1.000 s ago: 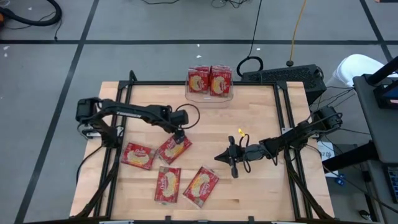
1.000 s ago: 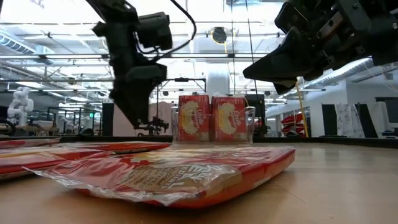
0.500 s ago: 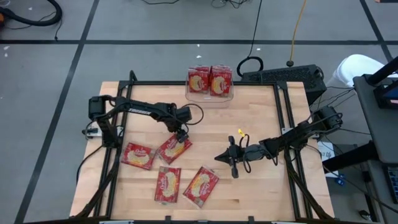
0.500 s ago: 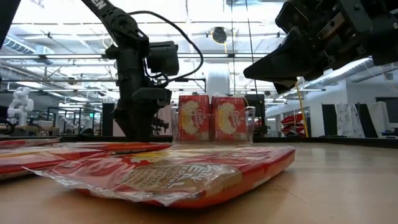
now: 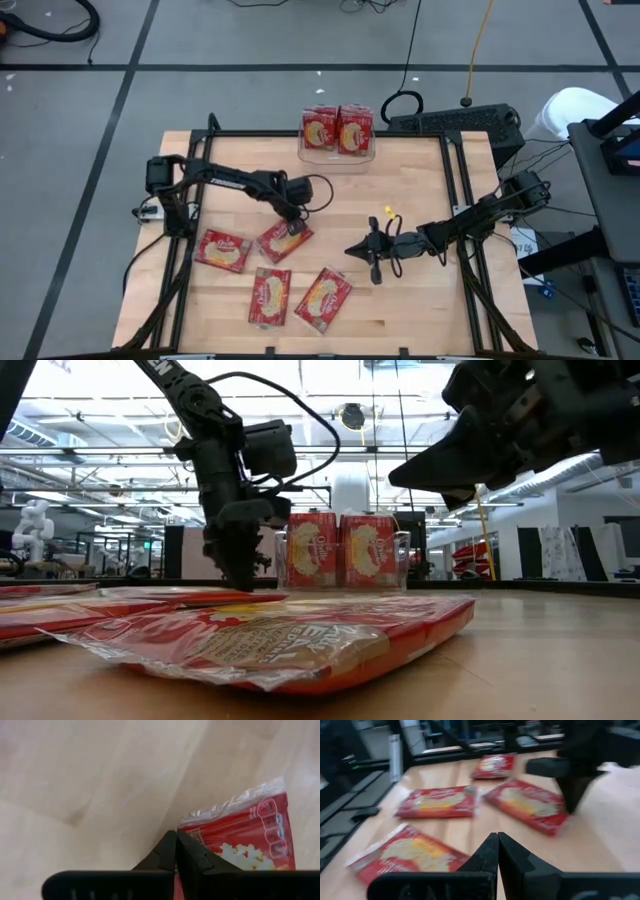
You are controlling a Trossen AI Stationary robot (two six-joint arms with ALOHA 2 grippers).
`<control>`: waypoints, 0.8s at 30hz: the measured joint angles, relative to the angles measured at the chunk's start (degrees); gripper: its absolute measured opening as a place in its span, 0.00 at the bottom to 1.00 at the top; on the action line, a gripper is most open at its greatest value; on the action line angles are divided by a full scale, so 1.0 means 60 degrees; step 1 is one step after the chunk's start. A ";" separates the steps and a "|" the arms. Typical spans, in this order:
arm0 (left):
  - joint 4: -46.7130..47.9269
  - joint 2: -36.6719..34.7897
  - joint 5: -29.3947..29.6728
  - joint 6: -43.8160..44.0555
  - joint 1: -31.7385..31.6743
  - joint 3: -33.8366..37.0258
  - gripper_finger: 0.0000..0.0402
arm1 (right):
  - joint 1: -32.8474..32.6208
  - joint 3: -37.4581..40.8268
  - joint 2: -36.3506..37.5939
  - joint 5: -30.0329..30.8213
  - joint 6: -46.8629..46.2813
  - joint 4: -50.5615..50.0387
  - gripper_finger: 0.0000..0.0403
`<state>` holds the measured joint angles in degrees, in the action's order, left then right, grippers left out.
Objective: Sort popcorn bags into baskets
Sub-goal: Put the red popcorn bag into the transparent bin
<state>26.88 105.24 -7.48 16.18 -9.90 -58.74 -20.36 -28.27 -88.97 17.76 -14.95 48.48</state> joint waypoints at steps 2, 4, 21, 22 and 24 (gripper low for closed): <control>-0.0132 -0.0188 -0.0008 -0.0070 0.0073 0.0010 0.01 | 0.0001 0.0000 0.0000 0.0476 -0.0247 -0.0069 0.00; -0.0247 -0.0341 0.0081 -0.0076 0.0195 0.0045 0.01 | 0.0004 0.0000 0.0000 0.0990 -0.0496 -0.0126 0.00; -0.2397 -0.2971 0.3213 -0.0329 0.1175 0.0030 0.00 | 0.0781 -0.0011 0.0011 0.1538 -0.2626 0.0267 0.38; -0.2677 -0.3045 0.3357 -0.0344 0.1202 -0.0004 0.00 | 0.0803 -0.0011 0.0006 0.1566 -0.2429 0.0402 0.42; -0.2740 -0.3192 0.3619 -0.0386 0.1267 0.0025 0.00 | 0.0834 -0.0013 0.0004 0.1764 -0.1981 0.0618 0.48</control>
<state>10.44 86.09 14.23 13.86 -2.30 -58.59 -15.35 -28.35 -88.95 28.35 -26.83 52.18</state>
